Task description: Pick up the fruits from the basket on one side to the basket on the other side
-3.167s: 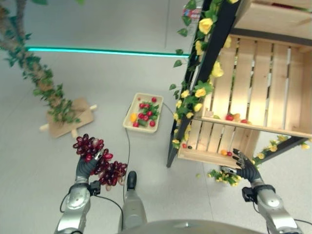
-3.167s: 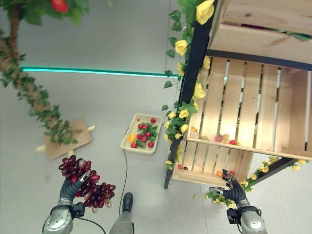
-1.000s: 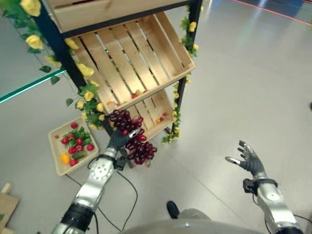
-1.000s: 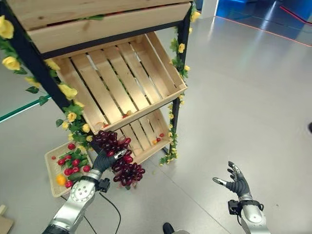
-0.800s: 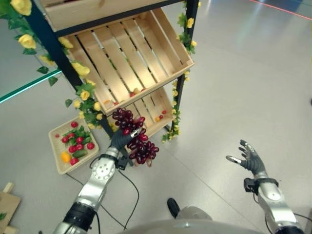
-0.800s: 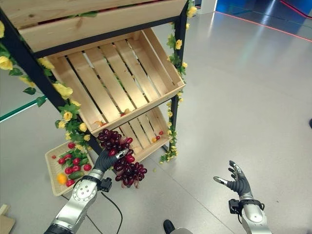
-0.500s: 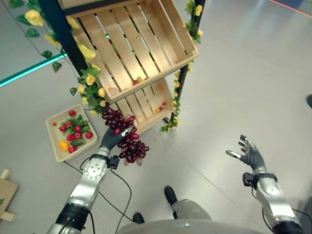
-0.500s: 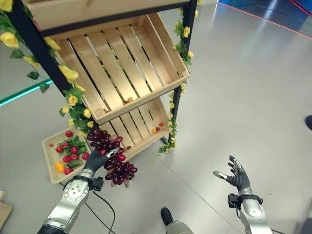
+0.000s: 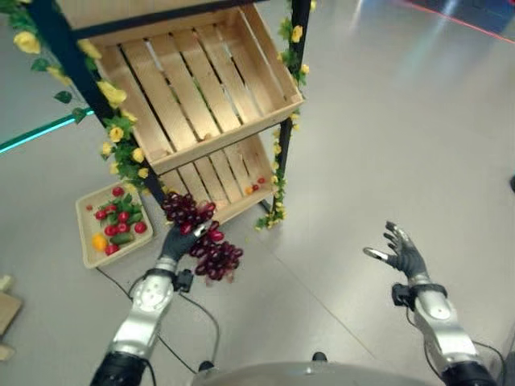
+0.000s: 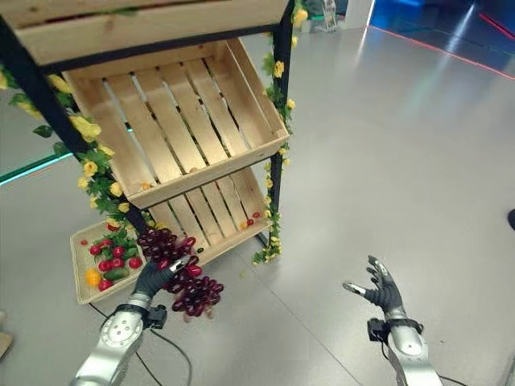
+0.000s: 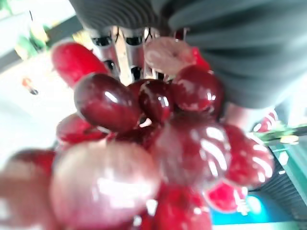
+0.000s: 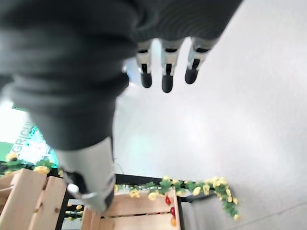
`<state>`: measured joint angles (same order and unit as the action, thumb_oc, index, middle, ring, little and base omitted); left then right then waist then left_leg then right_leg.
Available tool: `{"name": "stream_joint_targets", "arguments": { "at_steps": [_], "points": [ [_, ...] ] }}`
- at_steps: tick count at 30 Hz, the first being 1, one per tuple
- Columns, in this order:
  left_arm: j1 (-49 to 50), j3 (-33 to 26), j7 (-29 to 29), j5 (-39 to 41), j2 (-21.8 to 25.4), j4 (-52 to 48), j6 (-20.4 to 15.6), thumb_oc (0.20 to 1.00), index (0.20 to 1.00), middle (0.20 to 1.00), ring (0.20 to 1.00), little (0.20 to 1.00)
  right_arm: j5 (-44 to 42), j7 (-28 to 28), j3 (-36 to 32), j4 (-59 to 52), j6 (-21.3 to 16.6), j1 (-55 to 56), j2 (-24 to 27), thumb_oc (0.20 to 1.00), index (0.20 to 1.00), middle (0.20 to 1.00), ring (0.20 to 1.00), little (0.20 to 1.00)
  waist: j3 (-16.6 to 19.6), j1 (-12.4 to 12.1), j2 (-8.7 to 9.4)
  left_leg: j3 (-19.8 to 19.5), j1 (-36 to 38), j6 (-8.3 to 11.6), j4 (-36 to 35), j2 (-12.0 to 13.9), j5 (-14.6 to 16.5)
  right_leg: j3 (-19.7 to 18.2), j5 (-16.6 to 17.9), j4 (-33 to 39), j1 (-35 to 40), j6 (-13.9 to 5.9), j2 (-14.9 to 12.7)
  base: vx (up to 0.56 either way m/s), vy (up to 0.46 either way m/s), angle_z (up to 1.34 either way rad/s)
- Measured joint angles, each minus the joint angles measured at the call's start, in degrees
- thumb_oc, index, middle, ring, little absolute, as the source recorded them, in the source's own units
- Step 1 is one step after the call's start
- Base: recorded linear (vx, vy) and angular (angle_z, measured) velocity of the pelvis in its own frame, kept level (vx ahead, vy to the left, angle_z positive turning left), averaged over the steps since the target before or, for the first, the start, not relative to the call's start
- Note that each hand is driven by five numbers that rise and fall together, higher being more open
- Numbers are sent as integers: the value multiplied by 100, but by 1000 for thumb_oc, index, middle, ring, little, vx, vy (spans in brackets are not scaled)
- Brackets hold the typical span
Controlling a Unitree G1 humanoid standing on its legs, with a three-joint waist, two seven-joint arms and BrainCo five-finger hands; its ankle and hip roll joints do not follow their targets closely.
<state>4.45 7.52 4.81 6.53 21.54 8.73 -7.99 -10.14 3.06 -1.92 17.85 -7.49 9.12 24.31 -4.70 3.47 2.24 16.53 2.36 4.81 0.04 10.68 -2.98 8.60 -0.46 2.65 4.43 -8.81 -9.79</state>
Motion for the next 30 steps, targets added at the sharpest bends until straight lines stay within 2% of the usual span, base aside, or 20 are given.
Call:
{"name": "stream_joint_targets", "arguments": {
  "at_steps": [7, 12, 21, 26, 30],
  "points": [
    [85, -70, 95, -3, 255, -13, 4, 200, 200, 200, 200, 200, 1, 3, 5, 19, 0, 159, -114, 1000, 1000, 1000, 1000, 1000, 99, 14, 99, -334, 2, 68, -112, -58, -44, 28, 30, 55, 111, -2, -2, -1, -75, 15],
    [83, -208, 157, -4, 258, -240, 5, 200, 200, 200, 200, 200, 1, 4, 0, 24, 0, 243, -114, 1000, 1000, 1000, 1000, 1000, 156, 9, -24, -419, 4, 87, -351, -89, -55, 153, 121, 176, 154, -12, 8, 6, -10, 17],
    [18, -209, 142, 4, 330, -1711, -12, 200, 200, 200, 200, 200, 4, 3, 1, 21, 0, 392, -118, 1000, 1000, 1000, 1000, 1000, 176, -12, -122, -689, -6, 174, -465, -135, -114, 393, 128, 252, 341, -23, 5, 6, 0, 16],
    [-369, -199, 107, -1, 382, -1936, -10, 200, 200, 200, 200, 200, 48, -2, 0, 21, 1, 457, -117, 1000, 1000, 1000, 1000, 1000, 207, -22, -175, -733, -13, 184, -484, -141, -121, 452, 118, 255, 351, -28, 5, 12, 11, 5],
    [-1121, -98, 125, -6, 410, -1930, -14, 200, 200, 200, 200, 200, 51, -9, 9, 31, 3, 446, -112, 1000, 1000, 1000, 1000, 1000, 212, -22, -173, -745, -18, 200, -498, -147, -132, 462, 119, 254, 360, -28, 3, 0, 0, 0]
  ]
}}
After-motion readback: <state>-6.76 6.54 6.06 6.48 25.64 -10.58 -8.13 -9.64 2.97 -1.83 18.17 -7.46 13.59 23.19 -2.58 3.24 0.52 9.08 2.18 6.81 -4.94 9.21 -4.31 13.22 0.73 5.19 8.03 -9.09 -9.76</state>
